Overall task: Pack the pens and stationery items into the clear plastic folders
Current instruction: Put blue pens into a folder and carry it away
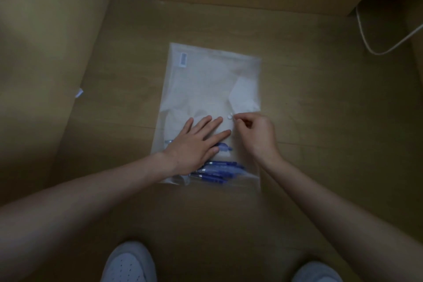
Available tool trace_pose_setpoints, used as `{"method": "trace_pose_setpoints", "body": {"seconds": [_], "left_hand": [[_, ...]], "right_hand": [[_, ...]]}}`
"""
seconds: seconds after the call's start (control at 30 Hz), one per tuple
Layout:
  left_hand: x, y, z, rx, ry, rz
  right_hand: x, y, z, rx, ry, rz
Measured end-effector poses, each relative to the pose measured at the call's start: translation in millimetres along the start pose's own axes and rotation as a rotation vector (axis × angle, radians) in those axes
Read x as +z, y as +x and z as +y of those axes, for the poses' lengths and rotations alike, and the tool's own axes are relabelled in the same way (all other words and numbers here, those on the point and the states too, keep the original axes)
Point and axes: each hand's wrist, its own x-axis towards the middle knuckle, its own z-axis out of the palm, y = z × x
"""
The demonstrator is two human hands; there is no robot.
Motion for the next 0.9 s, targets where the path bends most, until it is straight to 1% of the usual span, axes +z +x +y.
{"method": "trace_pose_setpoints", "body": {"seconds": [0.1, 0.27, 0.57, 0.67, 0.8, 0.9], "left_hand": [[2.7, 0.7, -2.1, 0.007, 0.015, -0.004], [5.8, 1.7, -1.7, 0.010, 0.009, 0.015], [8.2, 3.0, -3.0, 0.018, 0.004, 0.050], [8.9, 2.3, -3.4, 0.019, 0.015, 0.045], [7.3, 1.6, -2.3, 0.010, 0.002, 0.037], [5.2, 0.4, -1.4, 0.010, -0.010, 0.038]], "right_hand": [[6.0, -2.6, -2.7, -0.061, -0.088, -0.011], [6.3, -10.7, -2.7, -0.115, -0.104, -0.076], [3.3, -8.2, 3.4, -0.251, -0.278, -0.154], [2.0, -2.8, 11.0, -0.212, -0.262, -0.171], [-2.1, -1.6, 13.9, -0.279, -0.305, -0.152], [-5.2, 1.5, 13.9, -0.280, -0.288, -0.169]]}}
